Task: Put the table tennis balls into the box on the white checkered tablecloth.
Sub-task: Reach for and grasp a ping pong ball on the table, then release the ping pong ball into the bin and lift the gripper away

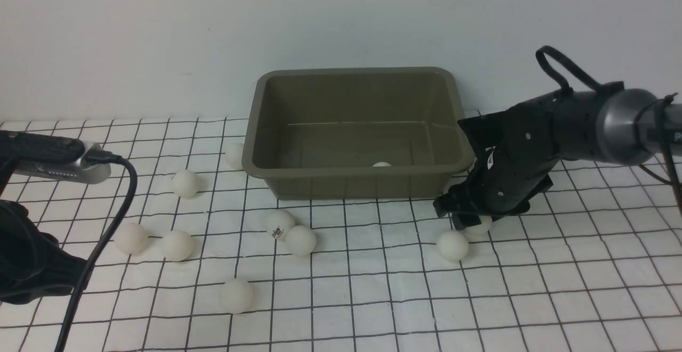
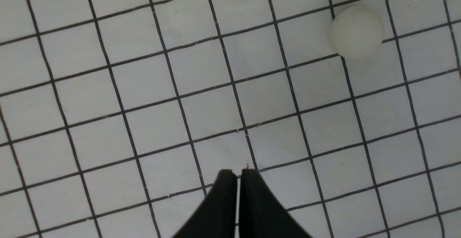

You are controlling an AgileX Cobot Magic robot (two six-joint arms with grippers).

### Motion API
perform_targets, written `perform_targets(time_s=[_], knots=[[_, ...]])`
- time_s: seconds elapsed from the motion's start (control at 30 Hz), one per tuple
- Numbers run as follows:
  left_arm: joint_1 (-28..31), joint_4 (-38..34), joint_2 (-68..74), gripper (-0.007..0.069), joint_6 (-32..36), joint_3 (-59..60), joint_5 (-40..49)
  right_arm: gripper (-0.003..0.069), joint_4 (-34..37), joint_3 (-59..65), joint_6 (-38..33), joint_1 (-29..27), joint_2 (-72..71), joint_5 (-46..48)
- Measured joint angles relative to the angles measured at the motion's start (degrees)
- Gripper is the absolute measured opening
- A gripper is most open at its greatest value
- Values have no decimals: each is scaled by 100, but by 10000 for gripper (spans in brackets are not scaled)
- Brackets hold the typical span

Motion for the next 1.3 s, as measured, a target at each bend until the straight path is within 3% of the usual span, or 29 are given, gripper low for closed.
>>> perform_targets(time_s=[0.2, 0.4, 0.53, 0.63, 0.8, 0.93, 1.17, 1.3], knots=[[0, 0, 0, -4, 0, 0, 0, 363, -125, -4, -6, 0, 0, 48], [0, 0, 0, -4, 0, 0, 0, 363, -918, -25, 106, 0, -37, 542], [0, 0, 0, -4, 0, 0, 0, 363, -1690, -25, 614, 0, -206, 844], [0, 0, 0, -4, 0, 0, 0, 363, -2672, -25, 1412, 0, -615, 887], [0, 0, 0, -4, 0, 0, 0, 363, -3241, -221, 1914, 0, -1098, 863], [0, 0, 0, -4, 0, 0, -11, 363, -3123, -593, 1775, 8, -1257, 804], [0, 0, 0, -4, 0, 0, -50, 363, -2060, -1162, 886, 306, -1247, 556], [0, 0, 0, -4, 0, 0, -63, 363, -1795, -1240, 709, 476, -1129, 272]])
